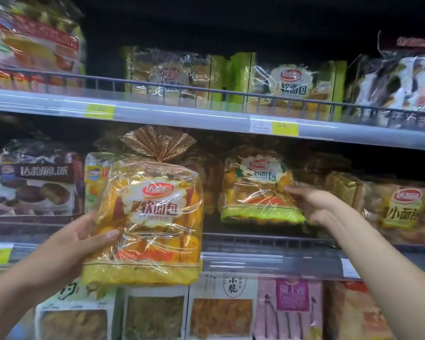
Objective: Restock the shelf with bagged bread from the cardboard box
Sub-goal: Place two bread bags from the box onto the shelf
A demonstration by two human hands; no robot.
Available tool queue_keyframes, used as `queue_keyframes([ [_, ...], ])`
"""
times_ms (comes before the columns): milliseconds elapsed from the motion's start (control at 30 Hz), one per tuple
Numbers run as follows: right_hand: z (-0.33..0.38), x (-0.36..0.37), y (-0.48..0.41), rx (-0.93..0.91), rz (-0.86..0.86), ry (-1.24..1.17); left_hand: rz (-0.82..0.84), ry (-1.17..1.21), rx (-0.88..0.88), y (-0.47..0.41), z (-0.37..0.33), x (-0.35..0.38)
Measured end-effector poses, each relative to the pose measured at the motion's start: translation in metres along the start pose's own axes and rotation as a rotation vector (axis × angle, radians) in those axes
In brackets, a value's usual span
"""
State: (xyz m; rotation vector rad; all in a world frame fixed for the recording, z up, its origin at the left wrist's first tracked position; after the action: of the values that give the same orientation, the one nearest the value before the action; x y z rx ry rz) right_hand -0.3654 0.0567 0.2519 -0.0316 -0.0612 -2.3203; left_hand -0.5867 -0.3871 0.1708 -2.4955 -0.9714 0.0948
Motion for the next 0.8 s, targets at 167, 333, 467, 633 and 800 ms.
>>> queue_keyframes([
  [167, -0.004, 0.003, -0.022, -0.012, -0.059, 0.076, -0.003, 0.002, -0.002, -0.006, 0.007, 0.005],
  [333, -0.016, 0.002, -0.034, -0.049, -0.076, 0.017, -0.015, 0.041, -0.022, -0.009, 0.007, 0.014],
  [467, -0.027, 0.003, -0.049, -0.053, -0.191, 0.078, 0.003, 0.012, -0.030, -0.010, 0.003, 0.019],
  [633, -0.028, 0.001, -0.060, -0.082, -0.356, 0.246, -0.008, -0.016, -0.037, -0.015, 0.000, 0.018],
  [800, -0.015, 0.006, -0.039, -0.143, -0.528, 0.456, 0.013, 0.053, -0.046, -0.021, -0.004, 0.030],
])
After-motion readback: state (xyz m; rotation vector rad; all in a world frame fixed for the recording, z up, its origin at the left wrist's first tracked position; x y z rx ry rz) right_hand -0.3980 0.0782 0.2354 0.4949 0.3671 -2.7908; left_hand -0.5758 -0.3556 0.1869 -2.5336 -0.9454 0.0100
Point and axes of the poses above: each hand's wrist, its own y-axis away from the middle knuckle, its own x-axis out of the palm, z = x × y, the point moved 2 cm from there along -y, towards the middle knuckle, and after that the axes turned 8 degrees about x, right-handed, at the moved point
